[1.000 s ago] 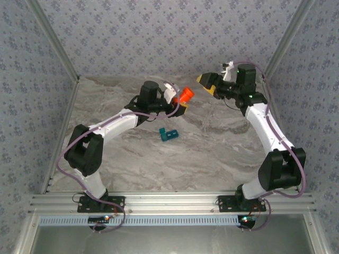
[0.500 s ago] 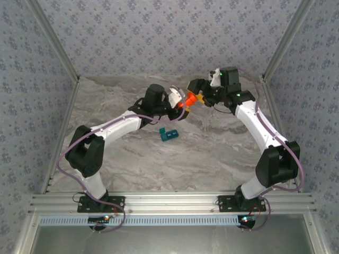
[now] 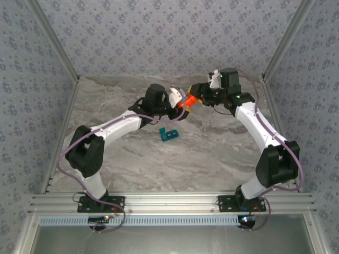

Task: Sort the pills into containers

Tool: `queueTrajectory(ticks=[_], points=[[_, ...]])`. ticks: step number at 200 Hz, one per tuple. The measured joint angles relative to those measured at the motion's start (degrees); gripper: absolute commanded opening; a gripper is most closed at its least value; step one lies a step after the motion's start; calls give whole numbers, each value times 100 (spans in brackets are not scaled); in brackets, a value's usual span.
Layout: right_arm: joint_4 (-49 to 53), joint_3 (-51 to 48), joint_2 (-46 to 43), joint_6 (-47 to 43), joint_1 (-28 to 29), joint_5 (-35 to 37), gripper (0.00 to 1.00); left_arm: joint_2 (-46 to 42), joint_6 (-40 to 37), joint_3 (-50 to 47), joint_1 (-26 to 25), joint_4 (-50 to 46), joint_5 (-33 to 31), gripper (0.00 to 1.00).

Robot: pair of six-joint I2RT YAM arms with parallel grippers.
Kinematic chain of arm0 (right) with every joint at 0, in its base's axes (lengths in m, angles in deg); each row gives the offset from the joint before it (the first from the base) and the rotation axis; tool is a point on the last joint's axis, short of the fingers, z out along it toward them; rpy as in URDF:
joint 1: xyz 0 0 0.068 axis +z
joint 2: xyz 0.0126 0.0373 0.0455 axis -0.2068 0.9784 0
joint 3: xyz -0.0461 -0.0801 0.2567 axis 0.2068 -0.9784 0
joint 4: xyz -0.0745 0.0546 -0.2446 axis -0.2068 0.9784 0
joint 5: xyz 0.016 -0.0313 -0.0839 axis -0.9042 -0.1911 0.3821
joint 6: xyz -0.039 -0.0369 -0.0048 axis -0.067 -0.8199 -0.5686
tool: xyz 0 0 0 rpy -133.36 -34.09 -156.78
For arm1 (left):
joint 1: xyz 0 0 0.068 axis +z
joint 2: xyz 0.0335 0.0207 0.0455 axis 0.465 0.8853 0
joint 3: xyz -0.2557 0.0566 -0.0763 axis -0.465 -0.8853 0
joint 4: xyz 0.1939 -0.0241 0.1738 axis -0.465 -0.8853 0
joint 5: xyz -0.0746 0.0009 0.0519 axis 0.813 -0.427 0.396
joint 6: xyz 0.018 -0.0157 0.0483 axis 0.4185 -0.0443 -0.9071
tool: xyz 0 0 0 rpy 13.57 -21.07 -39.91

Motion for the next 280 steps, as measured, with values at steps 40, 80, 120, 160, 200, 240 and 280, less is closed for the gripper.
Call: queueTrajectory(ticks=[40,80,120,160,200,240,280], points=[[-1462,-588,-166,-527,-205,-955,60,0,855,-39,203,433,973,0],[-1971,-643,-177,-267,-446,-1202,83,0,1281,-39,439,837,1137,0],[-1567,-542,-341,249,-715,-789,81,-2,780,-39,382,555,514,0],[-704,-170,-369,549,-717,-225,79,-2,146,-39,125,175,-81,0],[-284,-17,-234,704,-597,31,79,-2,-173,-39,35,83,-365,0],[-50,48,35,737,-203,92,79,-2,-304,-39,11,61,-470,0],[-24,50,125,734,61,90,63,-2,-330,-37,-7,59,-492,0]])
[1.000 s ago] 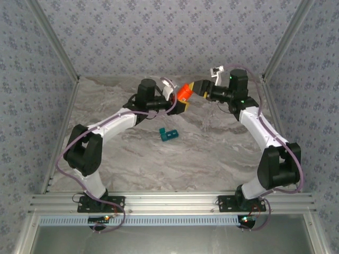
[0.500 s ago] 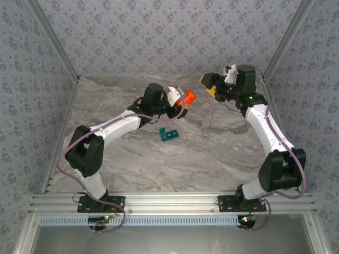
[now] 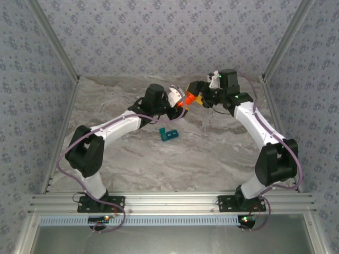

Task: Sort the pills into containers

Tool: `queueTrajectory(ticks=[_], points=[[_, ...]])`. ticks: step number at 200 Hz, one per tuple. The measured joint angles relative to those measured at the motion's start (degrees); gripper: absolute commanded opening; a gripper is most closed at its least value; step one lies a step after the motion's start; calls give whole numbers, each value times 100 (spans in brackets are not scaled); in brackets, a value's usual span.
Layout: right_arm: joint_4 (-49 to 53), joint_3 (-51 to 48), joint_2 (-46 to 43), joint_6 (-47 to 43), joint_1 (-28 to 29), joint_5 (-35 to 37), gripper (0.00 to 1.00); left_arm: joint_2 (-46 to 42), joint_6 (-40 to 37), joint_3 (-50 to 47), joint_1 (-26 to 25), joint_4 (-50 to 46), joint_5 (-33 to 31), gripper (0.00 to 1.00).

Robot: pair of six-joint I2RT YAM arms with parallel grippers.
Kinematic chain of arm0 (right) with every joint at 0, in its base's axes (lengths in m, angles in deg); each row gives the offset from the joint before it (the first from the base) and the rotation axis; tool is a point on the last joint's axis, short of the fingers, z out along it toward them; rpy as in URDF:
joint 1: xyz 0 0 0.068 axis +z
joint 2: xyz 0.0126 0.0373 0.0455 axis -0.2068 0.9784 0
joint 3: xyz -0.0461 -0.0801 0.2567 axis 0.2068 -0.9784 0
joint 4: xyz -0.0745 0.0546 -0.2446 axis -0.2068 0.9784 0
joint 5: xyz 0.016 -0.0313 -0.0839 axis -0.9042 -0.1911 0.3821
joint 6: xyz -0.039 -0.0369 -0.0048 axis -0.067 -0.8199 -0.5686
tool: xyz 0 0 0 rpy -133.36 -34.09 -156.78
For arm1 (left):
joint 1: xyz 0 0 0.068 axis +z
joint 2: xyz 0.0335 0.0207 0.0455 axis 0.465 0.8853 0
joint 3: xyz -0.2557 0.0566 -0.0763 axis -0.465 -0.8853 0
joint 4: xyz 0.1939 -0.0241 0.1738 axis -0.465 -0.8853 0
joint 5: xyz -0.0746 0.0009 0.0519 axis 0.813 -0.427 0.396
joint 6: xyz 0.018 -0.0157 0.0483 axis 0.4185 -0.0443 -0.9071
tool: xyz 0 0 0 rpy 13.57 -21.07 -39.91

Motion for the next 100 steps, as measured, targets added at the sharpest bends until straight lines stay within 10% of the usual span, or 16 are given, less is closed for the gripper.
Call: queueTrajectory(ticks=[47,100], points=[[37,20,2,-140,13,-9,34,0,15,0,2,-72,-28,0],[-599,-334,-94,-903,-188,-645,38,0,348,0,83,17,385,0]])
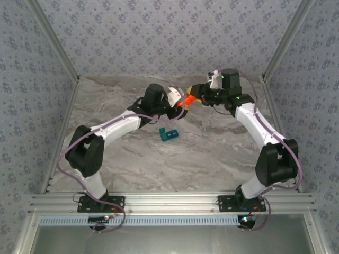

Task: Sort the pills into containers

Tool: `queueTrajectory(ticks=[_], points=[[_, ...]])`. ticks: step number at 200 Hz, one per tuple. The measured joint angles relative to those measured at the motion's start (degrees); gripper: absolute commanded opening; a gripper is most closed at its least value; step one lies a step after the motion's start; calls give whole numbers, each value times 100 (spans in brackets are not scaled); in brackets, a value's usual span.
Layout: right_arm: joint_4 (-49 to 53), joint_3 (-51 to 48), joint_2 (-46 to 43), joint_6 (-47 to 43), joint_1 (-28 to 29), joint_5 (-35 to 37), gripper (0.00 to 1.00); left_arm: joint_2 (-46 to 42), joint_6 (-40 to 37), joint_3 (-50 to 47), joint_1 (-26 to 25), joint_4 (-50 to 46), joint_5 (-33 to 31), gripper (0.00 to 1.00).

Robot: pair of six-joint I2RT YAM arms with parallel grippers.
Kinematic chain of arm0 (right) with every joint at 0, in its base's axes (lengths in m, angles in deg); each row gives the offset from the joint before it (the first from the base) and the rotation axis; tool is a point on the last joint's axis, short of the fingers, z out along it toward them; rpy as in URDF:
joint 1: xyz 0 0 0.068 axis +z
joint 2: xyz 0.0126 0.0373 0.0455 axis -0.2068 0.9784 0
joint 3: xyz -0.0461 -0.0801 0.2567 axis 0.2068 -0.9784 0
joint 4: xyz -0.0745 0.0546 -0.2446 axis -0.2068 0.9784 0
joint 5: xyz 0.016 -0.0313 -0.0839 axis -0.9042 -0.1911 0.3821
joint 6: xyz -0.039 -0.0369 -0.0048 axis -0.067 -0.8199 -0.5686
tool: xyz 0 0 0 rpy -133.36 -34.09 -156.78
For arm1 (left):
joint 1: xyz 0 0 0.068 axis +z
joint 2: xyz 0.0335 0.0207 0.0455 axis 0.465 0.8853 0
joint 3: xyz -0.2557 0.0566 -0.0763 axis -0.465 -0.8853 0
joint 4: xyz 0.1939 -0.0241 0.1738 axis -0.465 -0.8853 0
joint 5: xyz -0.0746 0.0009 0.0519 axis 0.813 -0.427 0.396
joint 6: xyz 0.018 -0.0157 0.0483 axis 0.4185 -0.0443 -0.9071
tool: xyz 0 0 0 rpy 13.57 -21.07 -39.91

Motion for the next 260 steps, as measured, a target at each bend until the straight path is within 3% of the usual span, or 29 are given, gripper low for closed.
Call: queueTrajectory(ticks=[25,52,74,136,216,238,260], points=[[-623,-275,-122,-498,-127,-564,41,0,431,0,122,170,721,0],[-977,-289,-122,-551,-192,-892,73,-2,678,4,188,380,1071,0],[-1239,-317,-164,-273,-350,-903,80,-13,728,7,247,374,1010,0],[-859,-258,-476,699,-590,-118,79,-17,28,4,101,87,33,0],[151,76,13,951,-13,612,78,-20,-415,4,-105,-22,-402,0],[210,127,61,949,127,643,70,-17,-457,4,-107,-79,-422,0],[238,142,63,962,173,645,51,-17,-457,4,-114,-122,-422,0]])
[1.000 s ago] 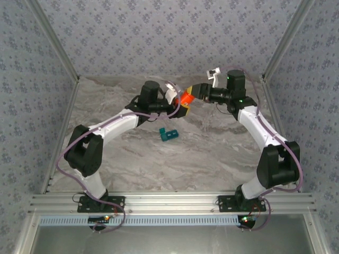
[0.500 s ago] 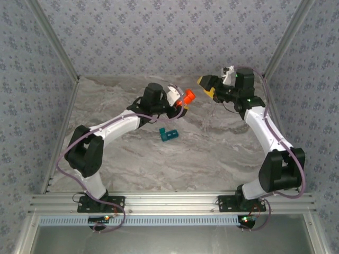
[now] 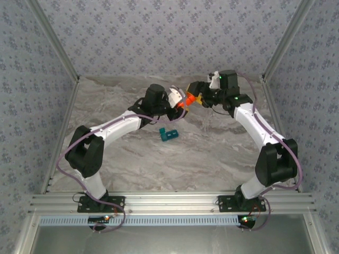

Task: Sort the pills into containers

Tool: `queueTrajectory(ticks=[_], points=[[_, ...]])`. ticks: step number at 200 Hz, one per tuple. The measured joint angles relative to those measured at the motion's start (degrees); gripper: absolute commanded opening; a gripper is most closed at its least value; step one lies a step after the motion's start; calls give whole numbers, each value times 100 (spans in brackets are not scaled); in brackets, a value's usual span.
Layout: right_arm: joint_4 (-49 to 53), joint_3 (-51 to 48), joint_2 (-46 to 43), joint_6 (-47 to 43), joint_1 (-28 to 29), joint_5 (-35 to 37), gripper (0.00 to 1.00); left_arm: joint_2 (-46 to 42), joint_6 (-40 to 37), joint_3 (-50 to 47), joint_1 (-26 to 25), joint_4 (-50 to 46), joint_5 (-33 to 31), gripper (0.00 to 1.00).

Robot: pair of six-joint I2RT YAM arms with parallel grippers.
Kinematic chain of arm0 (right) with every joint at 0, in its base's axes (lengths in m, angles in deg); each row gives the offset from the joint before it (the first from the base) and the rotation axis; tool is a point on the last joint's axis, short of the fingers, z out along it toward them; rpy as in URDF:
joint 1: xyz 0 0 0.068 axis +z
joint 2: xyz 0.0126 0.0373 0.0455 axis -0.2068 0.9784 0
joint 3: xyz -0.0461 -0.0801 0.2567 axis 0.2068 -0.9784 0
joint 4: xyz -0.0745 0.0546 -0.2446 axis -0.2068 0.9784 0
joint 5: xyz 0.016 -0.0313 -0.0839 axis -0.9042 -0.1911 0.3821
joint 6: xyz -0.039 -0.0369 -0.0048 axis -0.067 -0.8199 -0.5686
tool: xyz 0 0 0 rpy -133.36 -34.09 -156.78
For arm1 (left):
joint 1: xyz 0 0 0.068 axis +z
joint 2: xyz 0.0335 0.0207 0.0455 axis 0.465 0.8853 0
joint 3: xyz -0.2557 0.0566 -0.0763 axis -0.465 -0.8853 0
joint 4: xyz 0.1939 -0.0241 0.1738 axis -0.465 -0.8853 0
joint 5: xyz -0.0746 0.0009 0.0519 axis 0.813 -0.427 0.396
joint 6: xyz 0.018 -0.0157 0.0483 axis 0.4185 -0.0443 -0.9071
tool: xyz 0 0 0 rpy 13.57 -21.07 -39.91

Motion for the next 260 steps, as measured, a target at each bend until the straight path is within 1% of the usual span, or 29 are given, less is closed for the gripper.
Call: queueTrajectory(ticks=[16,23,46,66,91,99,108,114,122,124,133,153,193,229,260], points=[[0,2,0,-39,-2,-4,42,0,0,0,0,-22,-2,0],[-4,2,0,-35,-11,-11,40,0,2,0,0,-24,0,0],[-74,-17,2,-59,-57,-125,38,0,61,0,2,-13,24,0],[-275,-101,2,-348,-120,-330,40,0,223,0,31,22,138,0],[-704,-275,-39,-1099,-164,-671,45,0,507,0,140,44,592,0],[-820,-319,-66,-1283,-170,-767,50,0,605,0,177,66,776,0],[-920,-341,-81,-1438,-192,-894,58,0,710,0,216,118,970,0],[-984,-345,-85,-1541,-197,-966,61,0,780,0,240,160,1086,0],[-1038,-345,-87,-1628,-203,-1021,65,0,863,7,267,179,1193,0],[-1036,-345,-87,-1622,-208,-1019,68,-2,892,7,275,184,1215,0],[-1086,-350,-92,-1683,-240,-1040,74,-2,953,7,308,203,1261,0],[-1211,-382,-111,-1491,-393,-1045,79,-2,1014,7,376,205,1270,0],[-1460,-494,-348,-699,-688,-953,80,-2,898,7,385,175,1069,0],[-844,-358,-448,-203,-671,-400,80,-13,562,4,332,26,726,0],[-417,-313,-378,101,-496,-13,79,-68,297,4,232,-57,463,0]])
